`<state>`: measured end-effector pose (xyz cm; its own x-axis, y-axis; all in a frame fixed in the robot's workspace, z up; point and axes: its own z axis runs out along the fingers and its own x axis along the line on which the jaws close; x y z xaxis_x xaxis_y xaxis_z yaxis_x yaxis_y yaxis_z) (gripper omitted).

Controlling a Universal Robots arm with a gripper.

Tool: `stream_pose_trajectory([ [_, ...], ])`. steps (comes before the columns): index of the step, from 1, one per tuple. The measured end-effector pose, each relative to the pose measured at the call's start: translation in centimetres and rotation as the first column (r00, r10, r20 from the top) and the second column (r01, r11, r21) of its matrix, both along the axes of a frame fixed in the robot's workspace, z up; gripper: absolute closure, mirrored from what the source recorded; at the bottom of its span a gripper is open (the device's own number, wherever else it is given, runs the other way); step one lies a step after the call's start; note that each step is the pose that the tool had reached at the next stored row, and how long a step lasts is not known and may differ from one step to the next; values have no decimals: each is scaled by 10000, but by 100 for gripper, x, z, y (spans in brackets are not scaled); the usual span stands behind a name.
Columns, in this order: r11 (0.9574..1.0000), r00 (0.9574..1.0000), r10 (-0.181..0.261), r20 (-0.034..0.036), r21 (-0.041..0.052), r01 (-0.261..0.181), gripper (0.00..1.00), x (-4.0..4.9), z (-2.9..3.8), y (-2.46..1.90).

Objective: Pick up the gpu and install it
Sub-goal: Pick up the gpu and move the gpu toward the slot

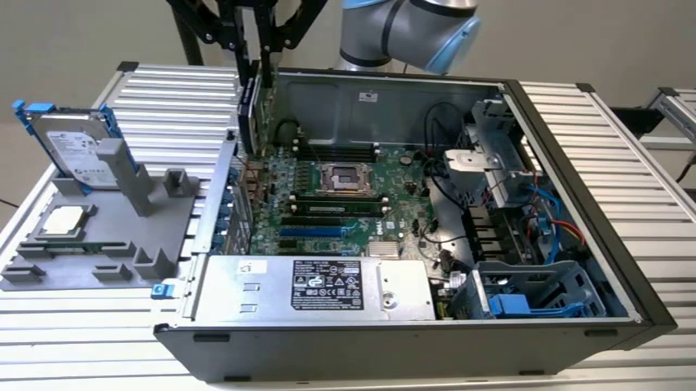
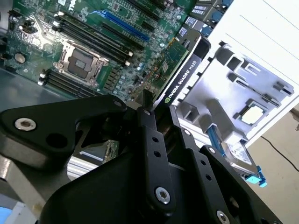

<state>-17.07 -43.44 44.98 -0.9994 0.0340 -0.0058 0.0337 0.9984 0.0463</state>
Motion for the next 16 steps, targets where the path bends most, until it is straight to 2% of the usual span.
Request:
stream_pose_trajectory([
  [16, 10000, 10000, -1, 0, 0, 1, 100, 137, 0, 0],
])
